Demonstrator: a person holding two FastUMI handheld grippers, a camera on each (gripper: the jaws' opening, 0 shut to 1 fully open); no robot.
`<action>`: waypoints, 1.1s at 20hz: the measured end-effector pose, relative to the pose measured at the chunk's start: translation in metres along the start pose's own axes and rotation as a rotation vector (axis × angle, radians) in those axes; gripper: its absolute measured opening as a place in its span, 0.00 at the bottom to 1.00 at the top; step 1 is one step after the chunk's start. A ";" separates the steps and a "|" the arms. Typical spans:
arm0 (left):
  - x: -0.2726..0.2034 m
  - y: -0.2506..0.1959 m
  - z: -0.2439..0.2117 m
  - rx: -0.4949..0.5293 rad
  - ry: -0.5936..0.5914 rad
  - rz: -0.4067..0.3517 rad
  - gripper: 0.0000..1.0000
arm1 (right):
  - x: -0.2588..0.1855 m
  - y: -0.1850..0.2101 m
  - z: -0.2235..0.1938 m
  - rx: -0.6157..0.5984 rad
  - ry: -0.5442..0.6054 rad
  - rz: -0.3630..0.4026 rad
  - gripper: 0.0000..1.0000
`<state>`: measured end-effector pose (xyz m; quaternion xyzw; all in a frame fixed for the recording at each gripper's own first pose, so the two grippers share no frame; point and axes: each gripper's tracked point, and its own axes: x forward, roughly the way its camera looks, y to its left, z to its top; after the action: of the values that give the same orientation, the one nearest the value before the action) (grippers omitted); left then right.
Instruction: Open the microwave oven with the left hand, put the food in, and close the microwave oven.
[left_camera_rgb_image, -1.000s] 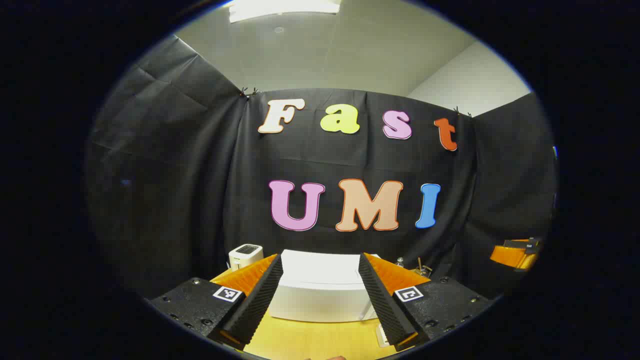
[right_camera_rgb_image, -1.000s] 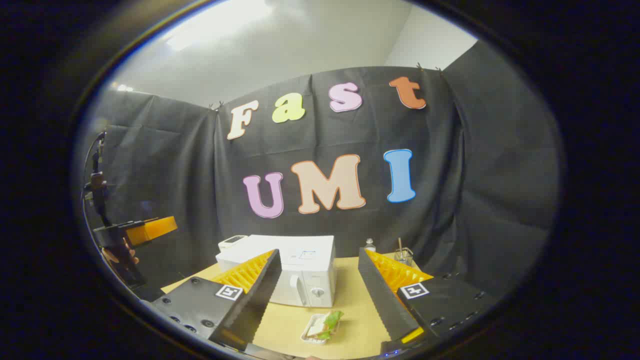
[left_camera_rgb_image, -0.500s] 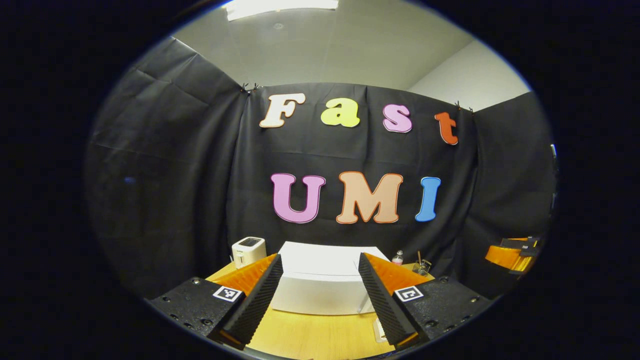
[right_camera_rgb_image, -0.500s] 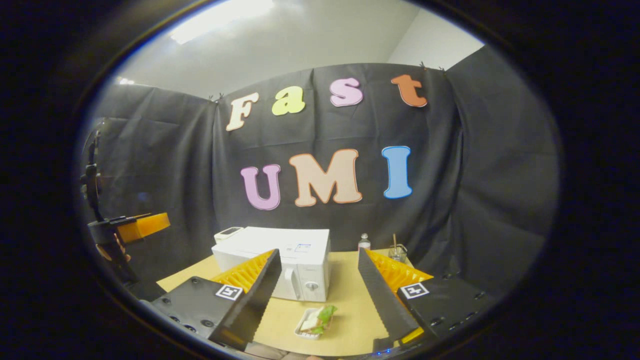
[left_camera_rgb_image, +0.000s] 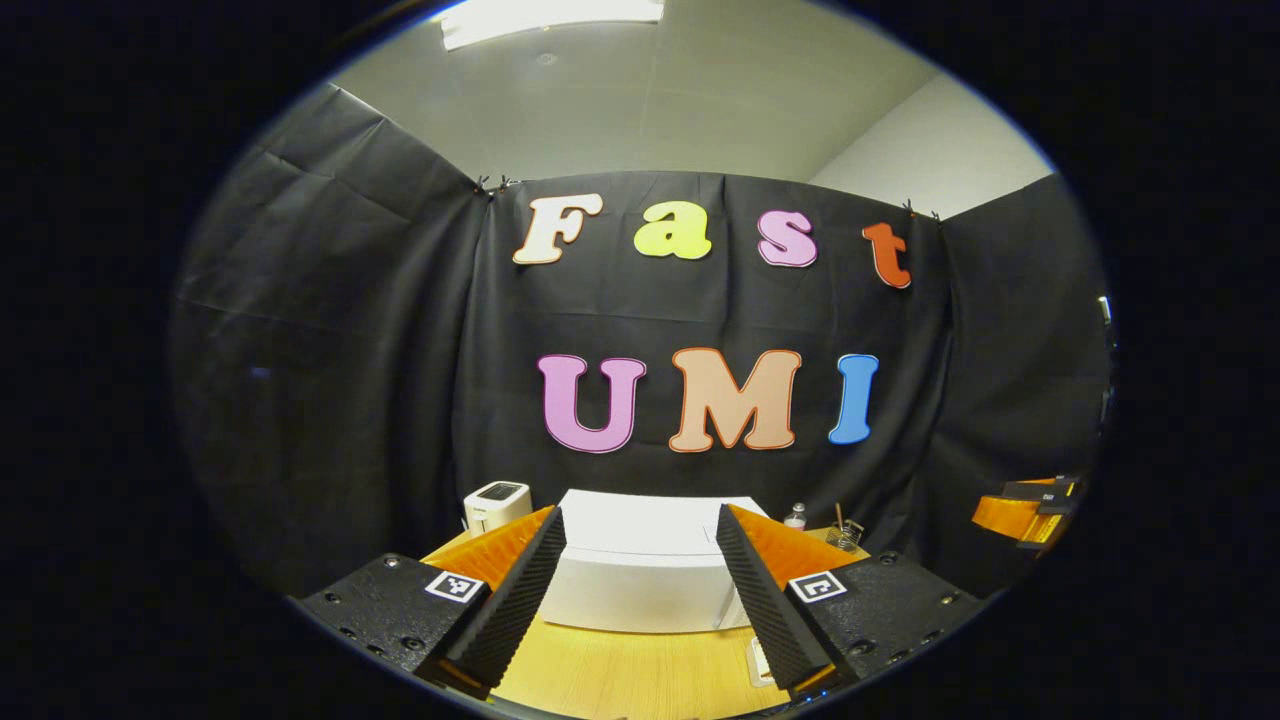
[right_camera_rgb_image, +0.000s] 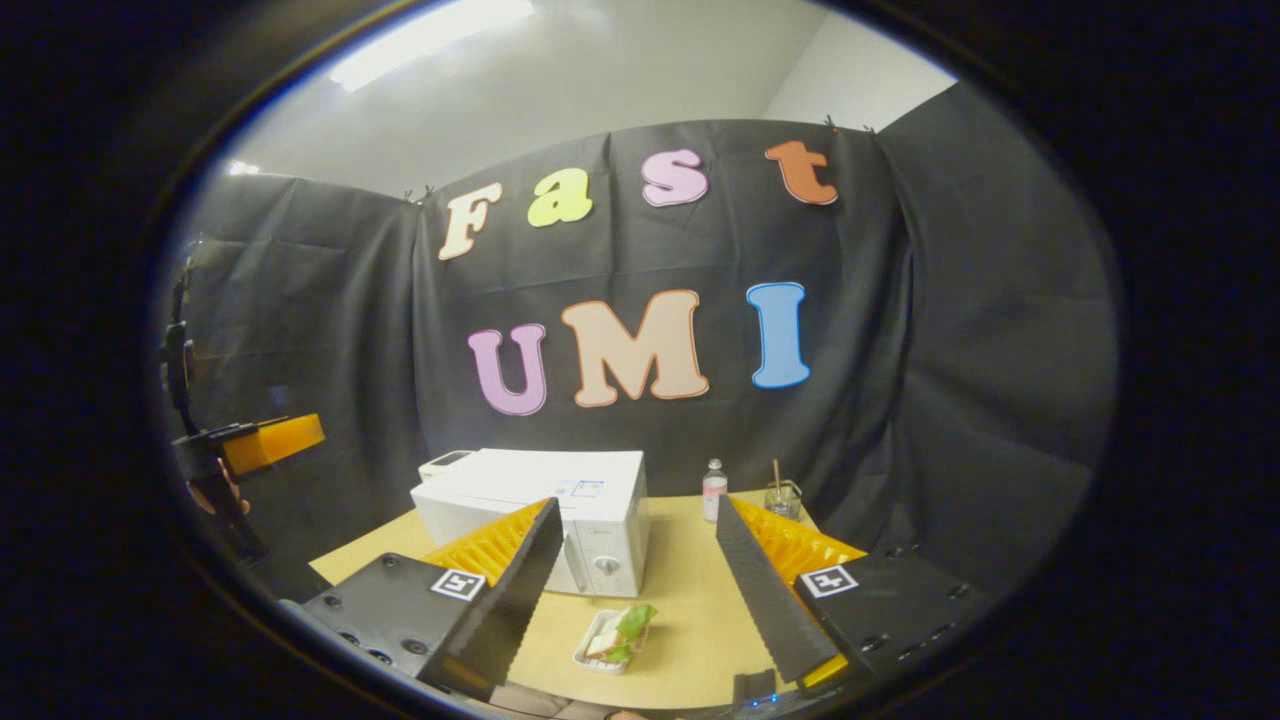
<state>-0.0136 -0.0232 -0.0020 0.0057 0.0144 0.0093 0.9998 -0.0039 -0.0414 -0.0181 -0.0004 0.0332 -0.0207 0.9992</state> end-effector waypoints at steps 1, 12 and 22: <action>0.000 0.000 -0.002 0.000 -0.001 0.001 0.98 | 0.000 0.000 0.000 0.002 0.001 0.001 0.95; -0.005 -0.003 -0.020 -0.025 0.036 -0.050 0.92 | 0.001 0.011 0.006 0.000 -0.021 0.019 0.94; -0.001 -0.020 -0.061 -0.060 0.096 -0.138 0.99 | 0.007 0.001 -0.001 -0.014 0.008 -0.008 0.94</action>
<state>-0.0163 -0.0423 -0.0628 -0.0259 0.0626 -0.0590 0.9960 0.0033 -0.0403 -0.0197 -0.0075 0.0370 -0.0242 0.9990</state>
